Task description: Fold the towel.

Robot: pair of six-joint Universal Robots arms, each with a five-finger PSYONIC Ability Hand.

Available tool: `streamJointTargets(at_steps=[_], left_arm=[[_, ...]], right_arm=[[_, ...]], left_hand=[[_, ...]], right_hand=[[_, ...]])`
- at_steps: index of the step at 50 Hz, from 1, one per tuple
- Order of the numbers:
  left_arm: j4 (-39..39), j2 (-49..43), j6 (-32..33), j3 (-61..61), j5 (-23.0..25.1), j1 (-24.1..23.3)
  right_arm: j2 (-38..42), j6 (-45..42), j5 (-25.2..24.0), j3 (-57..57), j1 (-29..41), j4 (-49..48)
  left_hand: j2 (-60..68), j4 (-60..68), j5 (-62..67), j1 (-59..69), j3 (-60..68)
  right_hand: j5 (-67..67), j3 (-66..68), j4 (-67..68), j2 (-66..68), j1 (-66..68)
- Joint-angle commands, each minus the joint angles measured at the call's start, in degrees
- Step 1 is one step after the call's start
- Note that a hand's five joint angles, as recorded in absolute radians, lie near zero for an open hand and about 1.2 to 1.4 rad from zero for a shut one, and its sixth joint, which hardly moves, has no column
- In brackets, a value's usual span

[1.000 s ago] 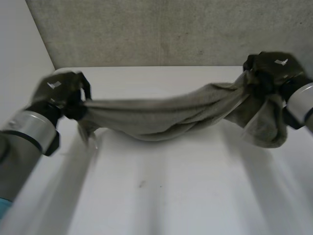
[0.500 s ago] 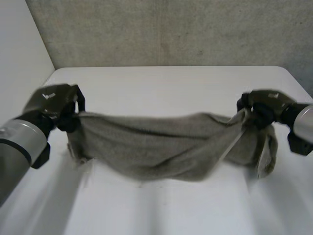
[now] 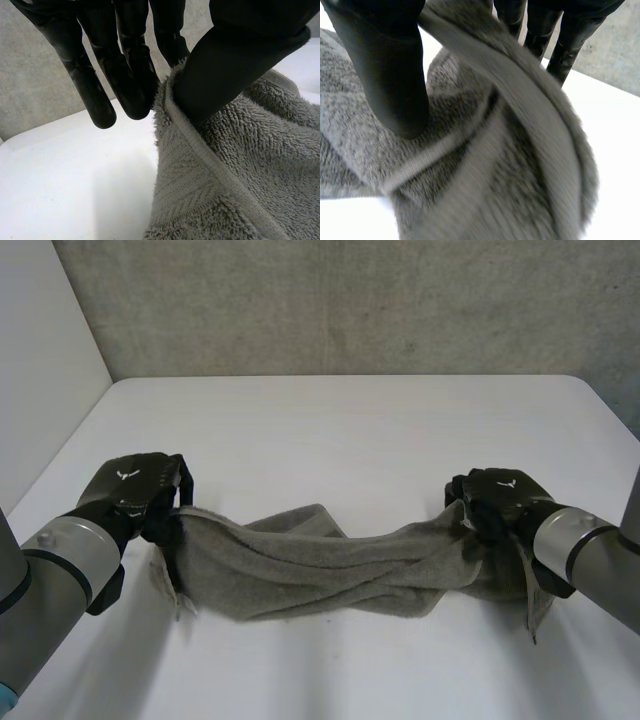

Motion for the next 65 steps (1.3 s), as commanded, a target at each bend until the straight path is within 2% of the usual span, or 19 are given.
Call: streamJointTargets(at_steps=[1,16,23,24,25,26,27,29,35,42,44,45,47,48,50,53,59,63,65], left_arm=[[0.49,-0.01,0.03,-0.27,-0.09,-0.02],[0.49,-0.01,0.03,-0.62,0.00,-0.10],[1.19,-0.01,0.12,-1.06,0.00,-0.02],[1.37,-0.10,0.21,-1.06,0.00,-0.02],[1.37,-0.10,0.21,-1.06,0.00,-0.02],[1.55,-0.10,0.30,-1.06,0.00,-0.02],[1.55,-0.10,0.30,-1.06,0.00,-0.02],[2.42,-0.54,0.56,-0.80,0.00,-0.02],[5.77,-4.32,0.91,2.37,-0.09,-0.02],[7.26,-15.28,8.10,22.27,-0.61,0.68],[7.61,-17.24,9.70,28.30,-0.62,0.69],[8.40,-18.98,10.31,34.74,-0.88,0.95],[9.88,-20.04,10.14,40.98,-1.23,0.95],[11.90,-20.83,9.53,46.52,-1.76,0.95],[14.09,-21.19,8.83,50.84,-2.46,0.95],[17.01,-21.11,7.42,55.53,-3.51,0.95],[17.11,-20.40,6.27,52.58,-3.43,1.04],[17.10,-20.05,6.27,46.75,-3.25,1.04],[17.10,-19.79,6.27,39.85,-2.99,1.04]], right_arm=[[0.14,0.92,2.82,-1.71,3.68,-1.45],[5.14,-0.05,6.07,-6.37,4.83,-1.28],[7.17,-4.01,8.28,-7.95,4.74,-1.28],[7.26,-5.40,8.88,-8.39,4.74,-1.28],[7.17,-6.54,9.24,-9.00,4.83,-1.28],[7.17,-6.55,9.24,-9.01,4.83,-1.28],[7.08,-7.60,9.50,-9.70,4.83,-1.54],[6.99,-8.31,9.77,-10.85,4.92,-1.63],[9.44,-12.16,10.73,-21.54,5.97,-1.81],[15.08,-19.83,12.93,-39.77,6.32,-1.80],[17.44,-21.93,12.14,-51.13,5.62,-4.25],[17.45,-21.94,12.14,-51.19,5.62,-4.27],[19.20,-21.15,11.09,-61.43,5.01,-11.00],[19.21,-21.14,11.09,-61.48,5.00,-11.03],[19.12,-18.78,10.74,-65.86,3.43,-16.37],[18.59,-16.66,10.47,-66.40,2.54,-17.80],[16.40,-9.89,8.89,-63.59,1.31,-14.64],[15.08,-9.19,4.41,-57.96,1.22,-11.65],[14.81,-9.28,0.30,-51.93,1.14,-10.16]], left_hand=[[10.18,10.11,10.85,11.26,10.18],[10.18,10.11,10.85,11.26,10.18],[10.18,10.11,10.85,11.26,10.18],[10.18,10.11,10.85,11.26,10.18],[10.18,10.11,10.85,11.26,10.18],[10.18,10.11,10.85,11.26,10.18],[10.18,10.11,10.85,11.26,10.18],[10.18,10.11,10.85,11.26,10.18],[10.18,10.11,10.85,11.26,10.18],[10.18,10.11,10.85,11.26,10.18],[10.18,10.11,10.85,11.26,10.18],[10.18,10.11,10.85,11.26,10.18],[10.18,10.11,10.85,11.26,10.18],[10.18,10.11,10.85,11.26,10.18],[10.18,10.11,10.85,11.26,10.18],[10.18,10.11,10.85,11.26,10.18],[10.18,10.11,10.85,11.26,10.18],[10.18,10.11,10.85,11.26,10.18],[10.18,10.11,10.85,11.26,10.18]], right_hand=[[-0.51,-2.97,-2.29,-3.41,-1.65],[4.36,1.91,2.59,1.46,3.23],[6.38,3.93,4.61,3.48,5.24],[13.71,11.25,11.94,10.81,12.57],[29.10,26.65,27.33,26.20,27.97],[29.26,26.80,27.48,26.36,28.12],[43.69,41.23,41.91,40.79,42.55],[43.83,41.38,42.06,40.93,42.70],[43.83,41.38,42.06,40.93,42.70],[43.83,41.38,42.06,40.93,42.70],[43.83,41.38,42.06,40.93,42.70],[43.83,41.38,42.06,40.93,42.70],[43.83,41.38,42.06,40.93,42.70],[43.83,41.38,42.06,40.93,42.70],[43.83,41.38,42.06,40.93,42.70],[43.83,41.38,42.06,40.93,42.70],[43.83,41.38,42.06,40.93,42.70],[43.83,41.38,42.06,40.93,42.70],[43.83,41.38,42.06,40.93,42.70]])
